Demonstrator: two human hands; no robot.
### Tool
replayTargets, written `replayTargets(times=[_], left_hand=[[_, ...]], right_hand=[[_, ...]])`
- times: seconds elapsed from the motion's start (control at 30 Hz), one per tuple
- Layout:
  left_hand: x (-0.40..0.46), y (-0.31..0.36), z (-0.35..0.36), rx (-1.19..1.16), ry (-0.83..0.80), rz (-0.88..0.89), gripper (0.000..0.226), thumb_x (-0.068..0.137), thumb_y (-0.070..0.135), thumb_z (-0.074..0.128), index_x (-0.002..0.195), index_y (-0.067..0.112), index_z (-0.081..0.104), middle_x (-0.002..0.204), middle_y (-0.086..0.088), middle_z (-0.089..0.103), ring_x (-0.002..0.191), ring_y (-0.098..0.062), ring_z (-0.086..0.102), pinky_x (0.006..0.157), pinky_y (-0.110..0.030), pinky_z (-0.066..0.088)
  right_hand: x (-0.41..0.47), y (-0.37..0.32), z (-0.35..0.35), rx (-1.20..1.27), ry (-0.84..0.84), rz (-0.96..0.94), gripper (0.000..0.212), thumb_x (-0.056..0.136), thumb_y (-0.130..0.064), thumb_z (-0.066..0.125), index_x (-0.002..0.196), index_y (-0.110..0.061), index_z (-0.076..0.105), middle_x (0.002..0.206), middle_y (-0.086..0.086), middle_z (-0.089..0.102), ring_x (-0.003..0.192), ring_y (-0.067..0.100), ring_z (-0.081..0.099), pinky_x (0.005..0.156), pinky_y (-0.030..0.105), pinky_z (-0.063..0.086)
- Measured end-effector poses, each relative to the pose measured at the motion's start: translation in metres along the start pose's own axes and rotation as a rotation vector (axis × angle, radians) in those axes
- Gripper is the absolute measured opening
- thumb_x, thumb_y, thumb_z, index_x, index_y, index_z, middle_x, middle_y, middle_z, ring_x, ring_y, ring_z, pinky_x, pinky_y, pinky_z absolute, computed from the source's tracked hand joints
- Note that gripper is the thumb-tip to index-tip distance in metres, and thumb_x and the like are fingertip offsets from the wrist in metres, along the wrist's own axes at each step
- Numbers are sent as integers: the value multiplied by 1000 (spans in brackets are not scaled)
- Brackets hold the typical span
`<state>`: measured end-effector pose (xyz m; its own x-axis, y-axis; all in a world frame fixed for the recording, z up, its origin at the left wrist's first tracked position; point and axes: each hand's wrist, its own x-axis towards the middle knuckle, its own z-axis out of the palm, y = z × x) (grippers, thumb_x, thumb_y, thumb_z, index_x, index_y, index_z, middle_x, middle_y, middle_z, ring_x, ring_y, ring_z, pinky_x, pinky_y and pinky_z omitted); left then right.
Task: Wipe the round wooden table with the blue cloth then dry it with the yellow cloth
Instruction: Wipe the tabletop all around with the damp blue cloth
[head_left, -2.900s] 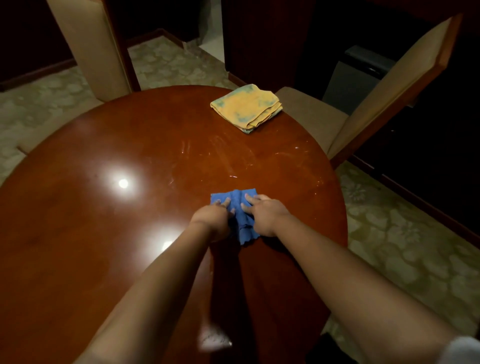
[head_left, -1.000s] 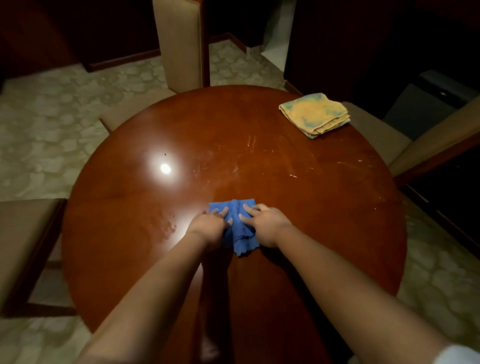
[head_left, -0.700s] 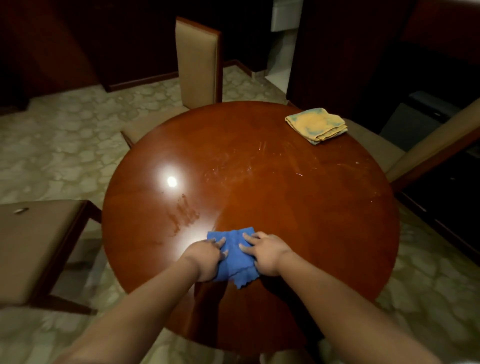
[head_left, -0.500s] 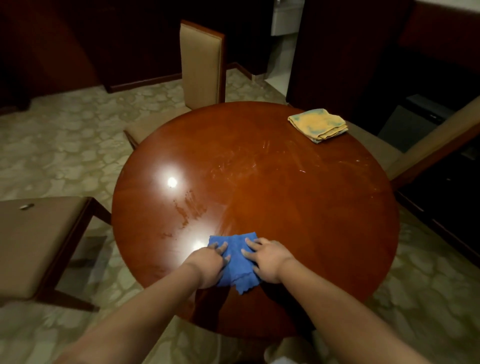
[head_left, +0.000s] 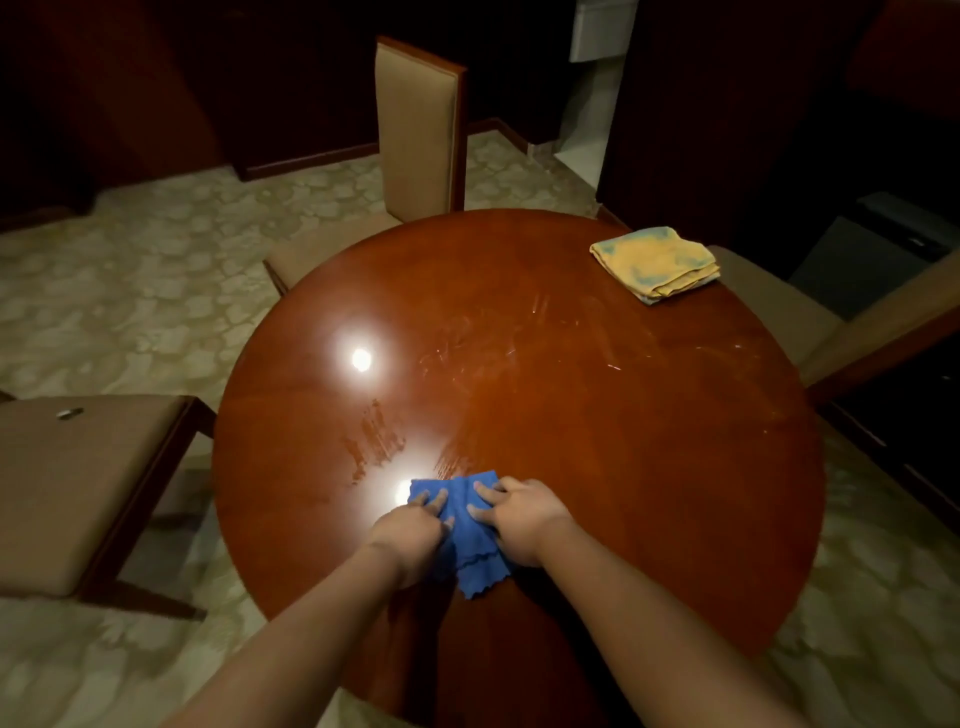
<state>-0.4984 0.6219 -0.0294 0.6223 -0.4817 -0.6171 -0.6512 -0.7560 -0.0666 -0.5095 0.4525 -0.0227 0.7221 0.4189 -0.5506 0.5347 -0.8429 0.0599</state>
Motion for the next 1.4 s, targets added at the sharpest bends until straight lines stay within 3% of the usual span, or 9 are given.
replayTargets(times=[0.33, 0.6, 0.8, 0.93, 1.13, 1.23, 1.4], left_hand=[[60, -50, -43, -133, 62, -80, 49, 103, 27, 35, 150, 18, 26, 160, -11, 0, 147, -30, 6, 113, -39, 25], [134, -122, -96, -126, 96, -61, 42, 102, 27, 38, 142, 16, 42, 160, -10, 3, 147, -28, 10, 112, -41, 27], [162, -146, -122, -85, 110, -58, 44, 99, 28, 44, 142, 17, 44, 160, -8, 9, 146, -27, 14, 108, -38, 32], [151, -137, -113, -105, 127, -100, 47, 101, 28, 40, 146, 15, 37, 159, -9, 12, 145, -27, 18, 111, -37, 29], [88, -90, -87, -44, 38, -168, 56, 97, 29, 48, 148, 10, 31, 158, -14, 12, 139, -32, 31, 102, -38, 39], [47, -70, -59, -14, 29, -180, 51, 100, 28, 42, 145, 4, 34, 157, -15, 17, 134, -33, 37, 99, -38, 40], [-11, -38, -8, 0, 21, -171, 46, 100, 24, 38, 143, 9, 38, 157, -19, 14, 140, -36, 28, 104, -40, 37]], right_hand=[[70, 49, -33, 82, 85, 55, 53, 102, -32, 35, 152, -33, 18, 162, -2, 7, 142, 22, 19, 105, 38, 31], [148, 98, -76, 107, 90, 154, 53, 102, -31, 34, 152, -33, 17, 162, -1, 7, 140, 25, 22, 101, 39, 36], [173, 121, -91, 130, 112, 203, 53, 102, -28, 33, 152, -34, 16, 162, -4, 7, 139, 24, 22, 101, 39, 36], [166, 112, -86, 145, 107, 213, 54, 102, -27, 33, 153, -34, 14, 162, -4, 6, 140, 24, 21, 103, 38, 38], [116, 71, -61, 104, 64, 129, 56, 102, -27, 35, 153, -33, 14, 162, -1, 5, 142, 25, 18, 105, 39, 36], [82, 40, -46, 81, 53, 58, 55, 102, -28, 34, 153, -31, 14, 162, 2, 4, 142, 27, 18, 105, 40, 35], [42, -10, -21, 79, 86, -45, 52, 102, -32, 33, 152, -31, 19, 162, 2, 5, 142, 25, 18, 106, 39, 33]])
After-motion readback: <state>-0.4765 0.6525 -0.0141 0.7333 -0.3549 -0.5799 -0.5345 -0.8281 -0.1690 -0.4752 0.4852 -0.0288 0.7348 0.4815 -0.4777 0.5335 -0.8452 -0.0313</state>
